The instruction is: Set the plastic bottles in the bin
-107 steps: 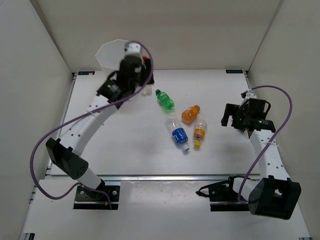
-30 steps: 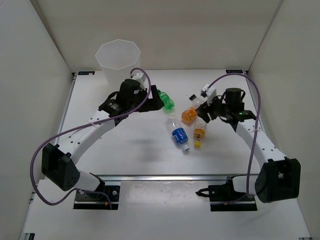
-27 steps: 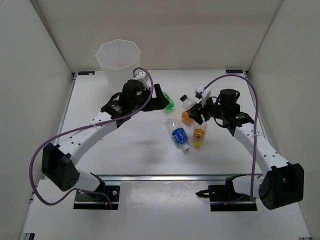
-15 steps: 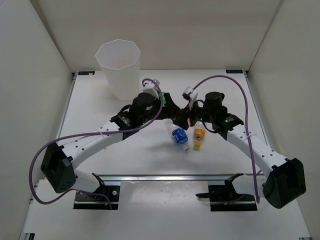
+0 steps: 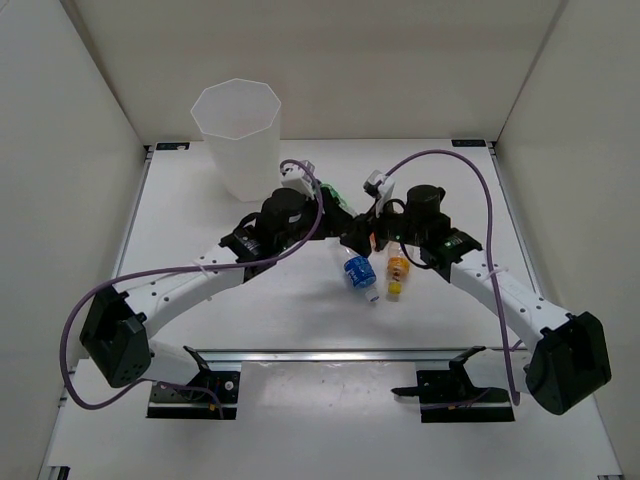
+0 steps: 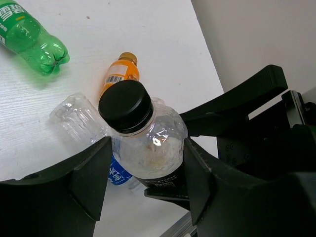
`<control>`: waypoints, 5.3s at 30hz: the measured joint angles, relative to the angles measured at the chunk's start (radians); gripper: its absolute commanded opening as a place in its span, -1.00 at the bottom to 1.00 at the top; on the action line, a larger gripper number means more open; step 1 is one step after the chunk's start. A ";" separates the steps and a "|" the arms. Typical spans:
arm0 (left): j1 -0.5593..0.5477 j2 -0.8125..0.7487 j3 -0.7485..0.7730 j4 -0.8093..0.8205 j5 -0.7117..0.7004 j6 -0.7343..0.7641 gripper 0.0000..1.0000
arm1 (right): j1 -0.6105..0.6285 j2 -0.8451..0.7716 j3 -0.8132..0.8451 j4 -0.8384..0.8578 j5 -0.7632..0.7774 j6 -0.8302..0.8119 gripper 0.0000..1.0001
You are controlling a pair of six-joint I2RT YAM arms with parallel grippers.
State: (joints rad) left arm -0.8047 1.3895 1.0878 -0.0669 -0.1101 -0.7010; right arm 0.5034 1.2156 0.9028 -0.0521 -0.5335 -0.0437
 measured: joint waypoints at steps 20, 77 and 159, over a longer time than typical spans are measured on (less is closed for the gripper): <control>0.085 -0.011 -0.024 0.070 0.065 -0.002 -0.60 | 0.051 0.060 0.053 0.026 -0.116 -0.040 0.37; 0.261 0.016 0.388 -0.303 -0.236 0.328 0.97 | -0.147 0.042 -0.248 -0.230 0.627 0.470 0.87; 0.568 0.608 1.110 -0.142 -0.341 0.260 -0.06 | -0.336 -0.182 -0.190 0.035 0.161 0.180 0.74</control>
State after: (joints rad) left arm -0.2363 1.9976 2.1975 -0.2089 -0.4515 -0.4408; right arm 0.1669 1.0336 0.7124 -0.0166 -0.3725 0.1364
